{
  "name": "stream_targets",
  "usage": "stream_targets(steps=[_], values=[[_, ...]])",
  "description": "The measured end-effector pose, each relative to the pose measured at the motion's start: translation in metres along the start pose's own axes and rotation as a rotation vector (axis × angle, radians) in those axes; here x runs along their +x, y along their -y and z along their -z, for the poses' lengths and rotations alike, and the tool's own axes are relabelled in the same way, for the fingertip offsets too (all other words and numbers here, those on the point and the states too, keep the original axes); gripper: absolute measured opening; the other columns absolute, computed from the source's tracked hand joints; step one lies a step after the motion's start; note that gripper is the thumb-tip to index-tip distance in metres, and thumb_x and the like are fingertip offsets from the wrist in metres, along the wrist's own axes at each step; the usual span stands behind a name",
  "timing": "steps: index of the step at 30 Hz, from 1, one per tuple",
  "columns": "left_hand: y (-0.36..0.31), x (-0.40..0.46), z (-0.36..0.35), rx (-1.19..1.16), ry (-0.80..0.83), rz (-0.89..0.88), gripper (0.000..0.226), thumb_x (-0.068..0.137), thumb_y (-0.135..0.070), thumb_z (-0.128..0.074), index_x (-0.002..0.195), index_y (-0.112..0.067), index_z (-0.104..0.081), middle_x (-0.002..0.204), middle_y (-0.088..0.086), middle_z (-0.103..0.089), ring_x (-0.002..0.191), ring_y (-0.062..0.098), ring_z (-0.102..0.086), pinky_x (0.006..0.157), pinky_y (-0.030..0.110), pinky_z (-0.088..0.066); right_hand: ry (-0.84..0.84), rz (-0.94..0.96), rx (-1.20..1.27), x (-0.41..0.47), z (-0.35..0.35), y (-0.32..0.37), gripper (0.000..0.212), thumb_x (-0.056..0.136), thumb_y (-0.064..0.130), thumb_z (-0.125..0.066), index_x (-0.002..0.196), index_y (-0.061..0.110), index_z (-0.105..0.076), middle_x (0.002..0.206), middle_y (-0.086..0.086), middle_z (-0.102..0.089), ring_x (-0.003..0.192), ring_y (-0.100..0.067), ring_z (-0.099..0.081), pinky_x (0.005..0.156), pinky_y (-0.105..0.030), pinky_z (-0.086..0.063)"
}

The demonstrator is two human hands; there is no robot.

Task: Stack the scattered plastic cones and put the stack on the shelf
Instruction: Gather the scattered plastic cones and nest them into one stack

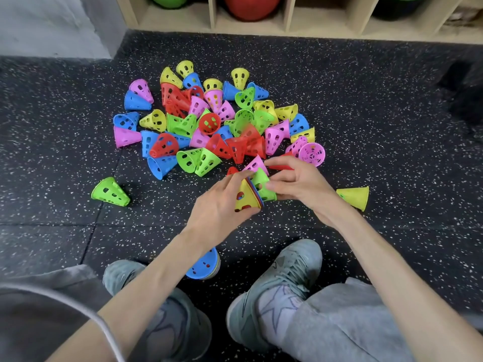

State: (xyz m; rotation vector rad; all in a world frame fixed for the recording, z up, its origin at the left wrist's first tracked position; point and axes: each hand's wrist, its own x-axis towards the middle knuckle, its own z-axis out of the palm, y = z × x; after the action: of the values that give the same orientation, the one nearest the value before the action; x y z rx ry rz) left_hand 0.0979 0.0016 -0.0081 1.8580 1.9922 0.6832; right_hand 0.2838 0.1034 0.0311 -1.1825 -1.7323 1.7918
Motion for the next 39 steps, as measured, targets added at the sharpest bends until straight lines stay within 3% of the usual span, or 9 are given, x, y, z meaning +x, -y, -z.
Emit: stream_targets(steps=[7, 11, 16, 21, 23, 27, 31, 36, 39], values=[[-0.012, 0.000, 0.000, -0.043, -0.062, -0.001, 0.076, 0.086, -0.053, -0.075, 0.149, -0.048, -0.034, 0.132, -0.019, -0.056, 0.106, 0.009, -0.061, 0.080, 0.034, -0.055, 0.032, -0.008, -0.008, -0.003, -0.002, 0.001, 0.033, 0.091, 0.005, -0.072, 0.123, 0.013, -0.067, 0.101, -0.009, -0.078, 0.088, -0.013, -0.074, 0.077, -0.022, -0.058], [-0.011, 0.001, 0.002, -0.038, -0.046, 0.030, 0.074, 0.085, -0.054, -0.074, 0.147, -0.048, -0.035, 0.134, -0.021, -0.055, 0.105, 0.009, -0.062, 0.082, 0.036, -0.055, 0.035, 0.013, -0.009, -0.002, -0.003, 0.001, 0.027, 0.093, 0.010, -0.071, 0.120, 0.013, -0.069, 0.103, -0.009, -0.078, 0.093, -0.016, -0.074, 0.080, -0.025, -0.059], [-0.006, 0.000, 0.002, 0.020, -0.014, 0.038, 0.067, 0.086, -0.054, -0.074, 0.142, -0.041, -0.039, 0.116, -0.020, -0.057, 0.086, 0.004, -0.052, 0.073, 0.035, -0.056, -0.319, 0.041, -0.040, 0.006, 0.023, -0.018, 0.019, 0.100, 0.015, -0.062, 0.116, 0.019, -0.070, 0.099, -0.001, -0.078, 0.097, -0.022, -0.073, 0.088, -0.032, -0.060], [-0.001, 0.000, -0.001, 0.008, -0.005, 0.079, 0.066, 0.085, -0.055, -0.074, 0.139, -0.039, -0.039, 0.100, -0.021, -0.052, 0.076, 0.004, -0.049, 0.070, 0.034, -0.054, -0.516, -0.136, -0.086, 0.018, 0.055, -0.068, 0.027, 0.103, 0.016, -0.054, 0.123, 0.029, -0.067, 0.115, -0.010, -0.068, 0.102, -0.027, -0.067, 0.088, -0.036, -0.056], [-0.001, 0.000, -0.003, 0.010, 0.010, 0.079, 0.065, 0.085, -0.055, -0.074, 0.137, -0.037, -0.039, 0.091, -0.024, -0.047, 0.070, 0.001, -0.048, 0.066, 0.031, -0.050, -0.511, -0.198, -0.108, 0.023, 0.060, -0.083, 0.032, 0.104, 0.018, -0.052, 0.132, 0.030, -0.061, 0.122, -0.012, -0.064, 0.097, -0.021, -0.062, 0.085, -0.036, -0.054], [-0.001, -0.003, -0.006, 0.078, 0.055, 0.008, 0.066, 0.085, -0.058, -0.072, 0.139, -0.037, -0.040, 0.103, -0.021, -0.053, 0.080, 0.001, -0.051, 0.070, 0.029, -0.054, -0.418, -0.305, -0.128, 0.031, 0.060, -0.093, 0.048, 0.103, 0.023, -0.054, 0.148, 0.039, -0.046, 0.134, -0.006, -0.057, 0.107, -0.019, -0.061, 0.094, -0.038, -0.052], [0.000, 0.001, -0.007, 0.096, 0.046, -0.007, 0.066, 0.085, -0.058, -0.072, 0.140, -0.036, -0.042, 0.107, -0.021, -0.057, 0.078, -0.002, -0.048, 0.068, 0.025, -0.049, -0.367, -0.267, -0.111, 0.038, 0.059, -0.088, 0.051, 0.102, 0.025, -0.058, 0.147, 0.042, -0.044, 0.143, 0.010, -0.046, 0.127, -0.018, -0.053, 0.095, -0.035, -0.049], [0.000, 0.001, -0.010, 0.029, 0.066, 0.032, 0.069, 0.085, -0.060, -0.071, 0.143, -0.041, -0.037, 0.111, -0.024, -0.052, 0.084, -0.003, -0.049, 0.073, 0.027, -0.047, -0.341, -0.300, -0.088, 0.045, 0.060, -0.100, 0.066, 0.094, 0.032, -0.067, 0.152, 0.043, -0.037, 0.163, 0.010, -0.029, 0.143, -0.016, -0.039, 0.114, -0.047, -0.041], [0.001, 0.002, -0.010, 0.036, 0.072, 0.032, 0.070, 0.086, -0.060, -0.071, 0.144, -0.040, -0.037, 0.107, -0.022, -0.052, 0.084, 0.001, -0.050, 0.072, 0.027, -0.049, -0.374, -0.285, -0.140, 0.046, 0.054, -0.100, 0.063, 0.091, 0.035, -0.068, 0.149, 0.038, -0.045, 0.157, 0.011, -0.040, 0.136, -0.011, -0.043, 0.116, -0.044, -0.037]])
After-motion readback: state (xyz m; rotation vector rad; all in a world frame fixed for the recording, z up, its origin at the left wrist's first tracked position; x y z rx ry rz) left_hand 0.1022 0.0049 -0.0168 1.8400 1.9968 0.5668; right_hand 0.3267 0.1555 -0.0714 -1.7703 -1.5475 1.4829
